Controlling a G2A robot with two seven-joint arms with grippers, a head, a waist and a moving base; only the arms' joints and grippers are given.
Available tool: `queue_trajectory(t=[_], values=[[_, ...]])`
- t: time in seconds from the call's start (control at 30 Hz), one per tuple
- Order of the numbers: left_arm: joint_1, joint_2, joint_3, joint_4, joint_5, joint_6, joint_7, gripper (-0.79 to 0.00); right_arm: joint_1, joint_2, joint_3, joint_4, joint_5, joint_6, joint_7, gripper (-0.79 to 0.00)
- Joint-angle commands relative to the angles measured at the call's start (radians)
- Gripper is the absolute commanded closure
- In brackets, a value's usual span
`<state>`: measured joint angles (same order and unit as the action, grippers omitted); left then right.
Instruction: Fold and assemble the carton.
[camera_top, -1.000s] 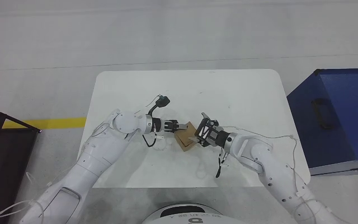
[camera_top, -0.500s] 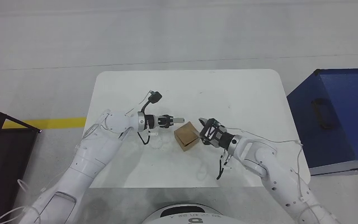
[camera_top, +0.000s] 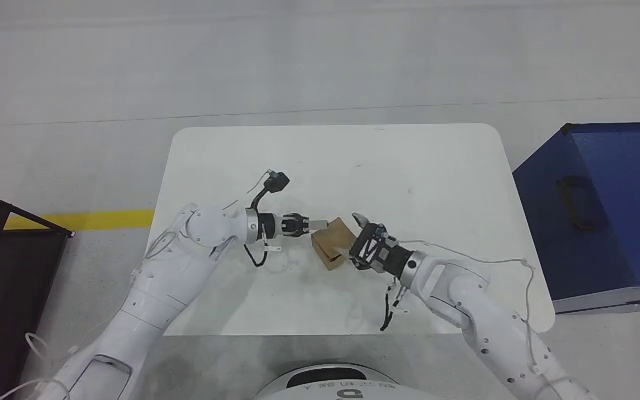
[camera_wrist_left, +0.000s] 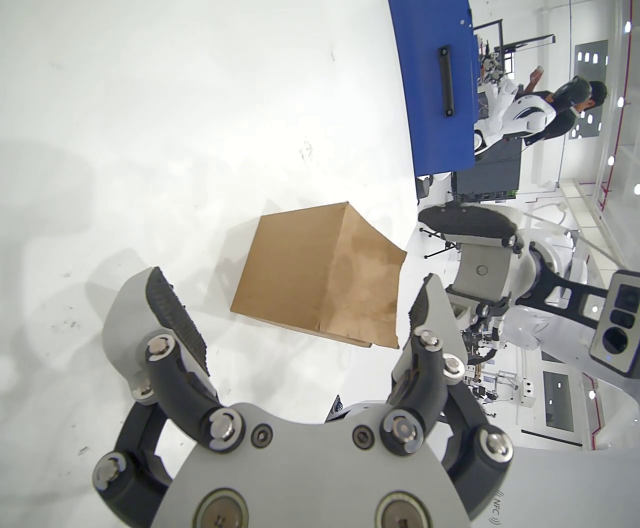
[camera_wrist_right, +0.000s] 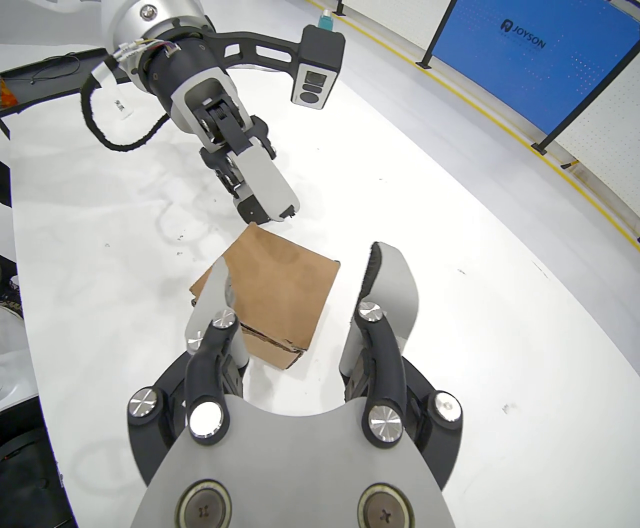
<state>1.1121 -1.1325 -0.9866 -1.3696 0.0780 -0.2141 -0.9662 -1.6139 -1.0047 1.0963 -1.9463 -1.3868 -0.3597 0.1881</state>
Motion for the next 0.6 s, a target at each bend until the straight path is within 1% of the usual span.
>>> queue_trajectory(t=[0.0,0.2,0.4,0.57], values=[[-0.002,-0.001,0.004,0.003,-0.003,-0.001,-0.002,-0.785,-0.018,0.000,-0.002,-0.013,-0.015,0.017,-0.005,-0.785],[-0.003,-0.005,0.017,0.017,-0.036,-0.011,-0.011,-0.785,-0.092,0.002,0.017,-0.043,-0.025,0.086,-0.039,-0.785],[-0.007,-0.011,0.048,0.012,-0.058,-0.018,-0.032,-0.785,-0.129,-0.004,0.004,-0.012,0.009,0.127,-0.085,-0.785],[-0.006,-0.018,0.082,0.006,-0.089,-0.018,-0.068,-0.785,-0.204,0.005,0.071,-0.026,0.026,0.169,-0.100,-0.785]])
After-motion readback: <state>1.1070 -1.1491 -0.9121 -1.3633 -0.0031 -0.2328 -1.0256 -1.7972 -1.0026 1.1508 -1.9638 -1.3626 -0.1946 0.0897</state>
